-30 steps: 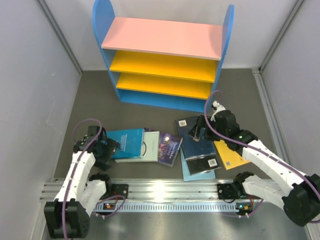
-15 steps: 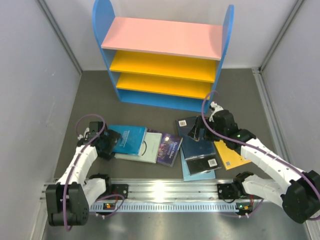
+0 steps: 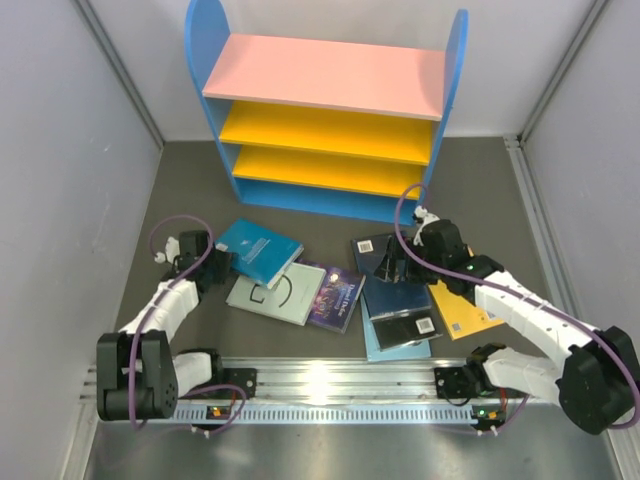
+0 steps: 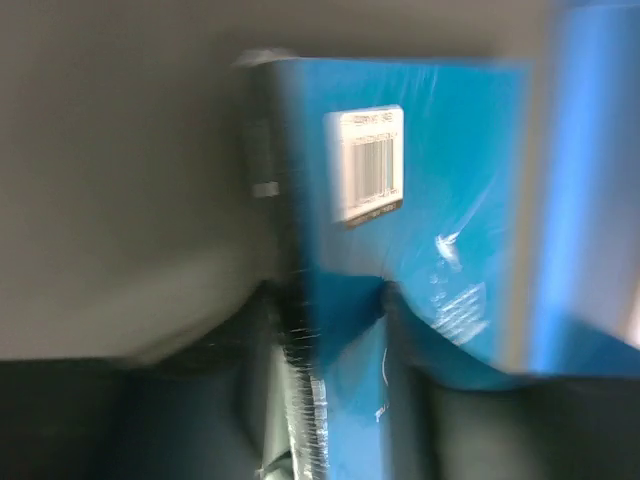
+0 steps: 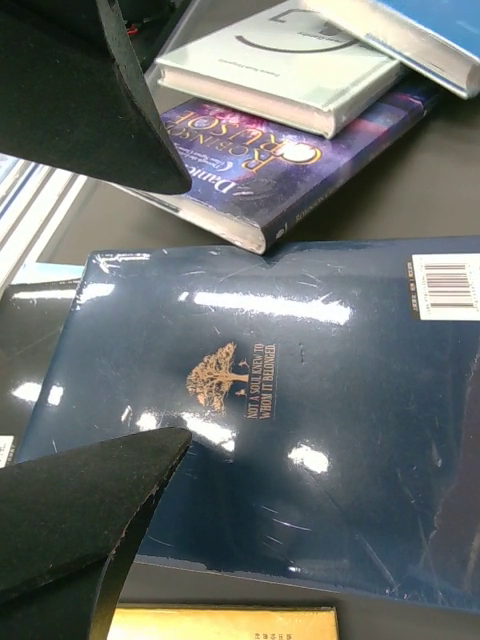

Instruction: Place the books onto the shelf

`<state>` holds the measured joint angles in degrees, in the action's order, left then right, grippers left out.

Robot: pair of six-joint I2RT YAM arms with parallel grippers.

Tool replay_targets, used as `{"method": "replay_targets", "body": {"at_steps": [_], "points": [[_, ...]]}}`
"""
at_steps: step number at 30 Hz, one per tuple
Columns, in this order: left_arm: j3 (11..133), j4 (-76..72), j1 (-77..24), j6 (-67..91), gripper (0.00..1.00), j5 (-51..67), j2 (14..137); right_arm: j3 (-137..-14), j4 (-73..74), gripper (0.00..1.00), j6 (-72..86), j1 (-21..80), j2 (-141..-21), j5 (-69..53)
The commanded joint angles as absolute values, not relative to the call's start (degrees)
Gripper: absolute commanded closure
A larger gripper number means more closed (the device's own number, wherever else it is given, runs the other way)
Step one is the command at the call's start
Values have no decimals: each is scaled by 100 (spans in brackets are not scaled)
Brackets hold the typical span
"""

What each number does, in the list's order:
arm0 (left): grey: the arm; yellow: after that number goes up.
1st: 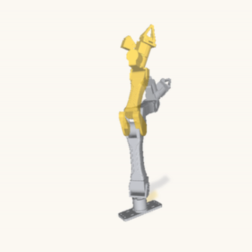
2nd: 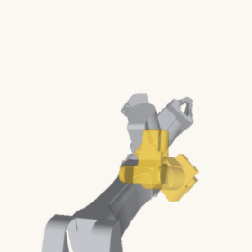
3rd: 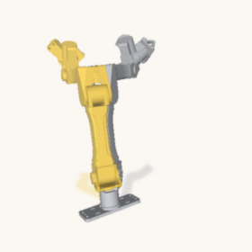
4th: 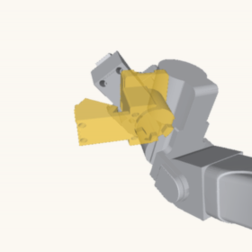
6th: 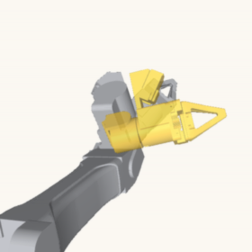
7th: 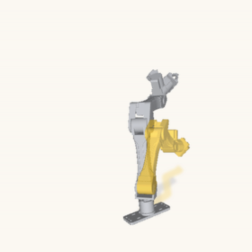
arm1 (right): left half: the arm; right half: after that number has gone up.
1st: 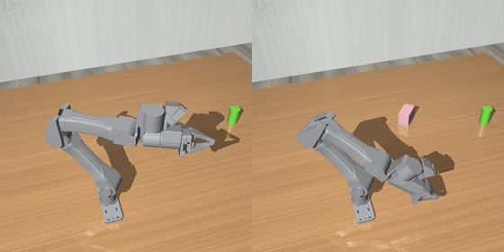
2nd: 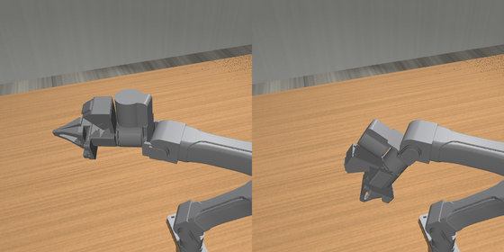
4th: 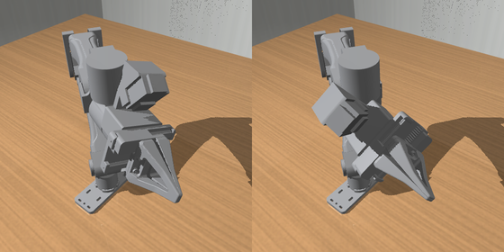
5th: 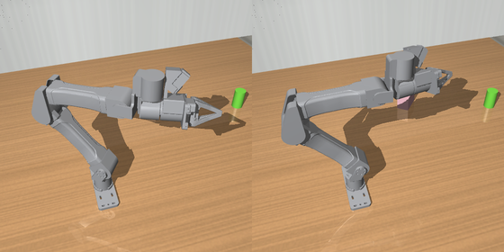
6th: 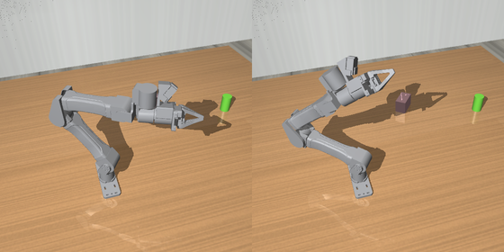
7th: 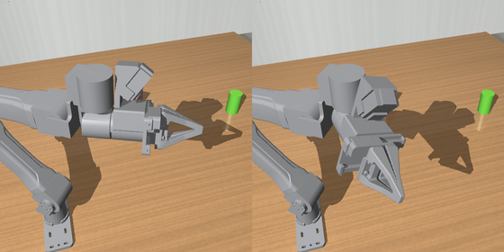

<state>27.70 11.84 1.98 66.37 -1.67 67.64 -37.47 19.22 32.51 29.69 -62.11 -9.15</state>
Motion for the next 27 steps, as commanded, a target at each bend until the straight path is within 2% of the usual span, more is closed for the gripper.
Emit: {"method": "replay_targets", "body": {"at_steps": [1, 3, 10, 17, 27], "points": [[2452, 2224, 97, 5924, 76, -808, 7181, -3726, 1731, 0, 3120, 2936, -6266, -976], [2627, 2276, 97, 5775, 100, -870, 7128, -3761, 1723, 0, 3085, 2936, -6293, -976], [3268, 2767, 105, 5266, 100, -748, 6452, -4007, 1819, 0, 3006, 2936, -6346, -984], [4384, 2874, 97, 4396, 100, -27, 5565, -4192, 1907, 0, 3041, 2936, -6135, -1037], [6221, 2523, 97, 4078, 100, 1695, 6029, -4877, 2373, 0, 3032, 2909, -5608, -958]]}}
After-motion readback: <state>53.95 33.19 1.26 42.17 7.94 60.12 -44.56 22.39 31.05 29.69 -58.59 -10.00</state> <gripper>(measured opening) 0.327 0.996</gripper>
